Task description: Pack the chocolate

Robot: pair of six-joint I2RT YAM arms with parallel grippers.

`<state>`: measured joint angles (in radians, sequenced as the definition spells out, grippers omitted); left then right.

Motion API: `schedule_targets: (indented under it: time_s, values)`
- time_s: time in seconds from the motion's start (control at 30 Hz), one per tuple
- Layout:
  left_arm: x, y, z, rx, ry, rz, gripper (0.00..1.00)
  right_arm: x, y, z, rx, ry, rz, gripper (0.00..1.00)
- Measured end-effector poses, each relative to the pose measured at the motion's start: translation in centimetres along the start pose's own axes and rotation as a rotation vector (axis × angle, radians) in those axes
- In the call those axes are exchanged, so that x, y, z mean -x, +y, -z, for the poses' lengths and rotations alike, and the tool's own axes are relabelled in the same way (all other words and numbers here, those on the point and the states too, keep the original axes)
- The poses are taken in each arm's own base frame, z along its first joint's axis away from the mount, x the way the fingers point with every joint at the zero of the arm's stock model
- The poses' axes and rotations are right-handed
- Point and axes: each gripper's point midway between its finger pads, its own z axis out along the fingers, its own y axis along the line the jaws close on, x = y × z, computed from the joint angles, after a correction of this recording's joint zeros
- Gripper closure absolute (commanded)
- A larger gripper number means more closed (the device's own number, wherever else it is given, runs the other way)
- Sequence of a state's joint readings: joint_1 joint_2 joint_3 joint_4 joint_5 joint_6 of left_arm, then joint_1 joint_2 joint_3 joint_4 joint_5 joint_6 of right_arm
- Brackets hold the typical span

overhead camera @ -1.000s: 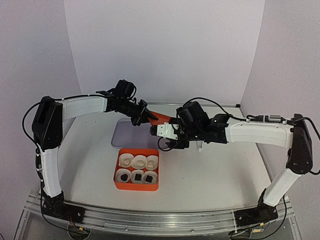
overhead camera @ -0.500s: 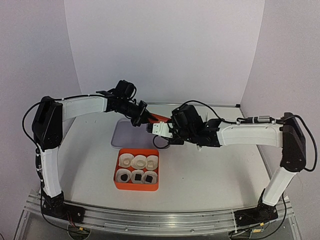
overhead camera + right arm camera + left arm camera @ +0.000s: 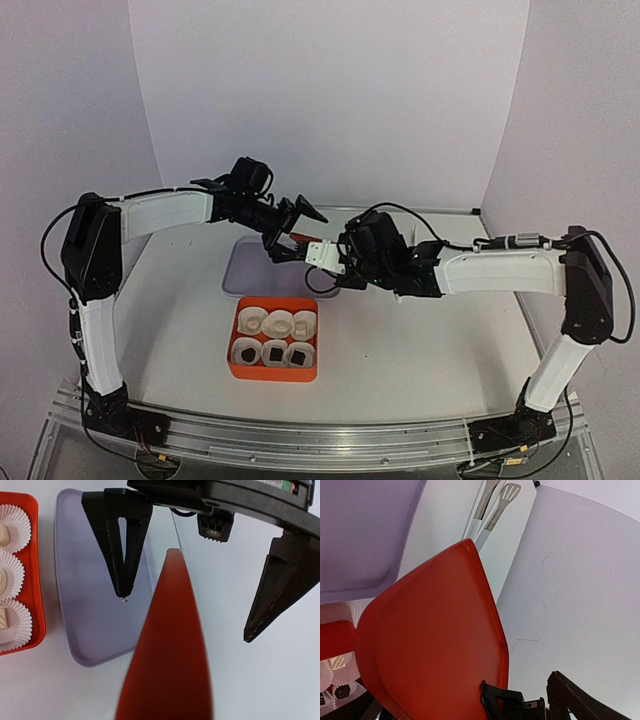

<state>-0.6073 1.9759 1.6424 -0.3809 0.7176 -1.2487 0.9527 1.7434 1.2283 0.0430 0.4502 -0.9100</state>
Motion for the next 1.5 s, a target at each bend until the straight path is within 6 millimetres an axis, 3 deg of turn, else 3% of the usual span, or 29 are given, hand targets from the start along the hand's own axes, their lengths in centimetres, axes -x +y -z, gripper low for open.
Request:
schedule_targets:
  time_s: [0.13, 0.23, 0.43, 0.57, 0.67, 0.8, 0.87, 0.97, 1.1, 1.23, 1.5]
  values:
    - [0.3, -2.6, 2.3, -0.028, -0.067, -0.133, 0.0, -0.2, -1.0, 1.0, -0.029, 0.009, -0.103, 1.0]
    - [0.8, -4.9, 5.4, -0.035, -0.172, -0.262, 0.0, -0.3, -2.3, 2.2, -0.054, 0.009, -0.24, 1.0]
    - [1.3, -8.3, 15.3, 0.05, -0.547, -0.474, 0.0, -2.3, -4.9, 4.4, -0.023, 0.037, -0.634, 1.0]
    - [0.4, -7.1, 21.5, 0.11, -0.755, -0.543, 0.0, -5.0, -7.3, 5.2, 0.056, 0.045, -1.061, 1.0]
    - [1.1, -2.9, 23.3, 0.18, -0.779, -0.523, 0.0, -6.1, -8.0, 6.0, 0.145, 0.041, -1.364, 1.0]
    - [3.2, 4.6, 21.3, 0.275, -0.685, -0.457, 0.0, -3.8, -6.4, 6.7, 0.335, 0.018, -1.617, 1.0]
    - [2.5, 7.7, 19.3, 0.29, -0.595, -0.44, 0.0, -2.8, -5.2, 6.8, 0.423, 0.011, -1.696, 1.0]
    - [0.9, 10.6, 17.0, 0.277, -0.478, -0.432, 0.0, -1.8, -2.8, 6.8, 0.558, 0.019, -1.789, 1.0]
    - [-1.6, 12.0, 15.5, 0.193, -0.38, -0.434, 0.0, -1.4, -0.4, 6.7, 0.68, 0.044, -1.876, 1.0]
    - [-3.9, 13.2, 14.5, 0.093, -0.314, -0.418, 0.0, -0.4, 0.5, 5.9, 0.784, 0.019, -1.937, 1.0]
    - [-5.4, 15.4, 13.2, 0.039, -0.253, -0.385, 0.0, 2.4, 3.6, 3.3, 0.941, 0.016, -1.971, 0.99]
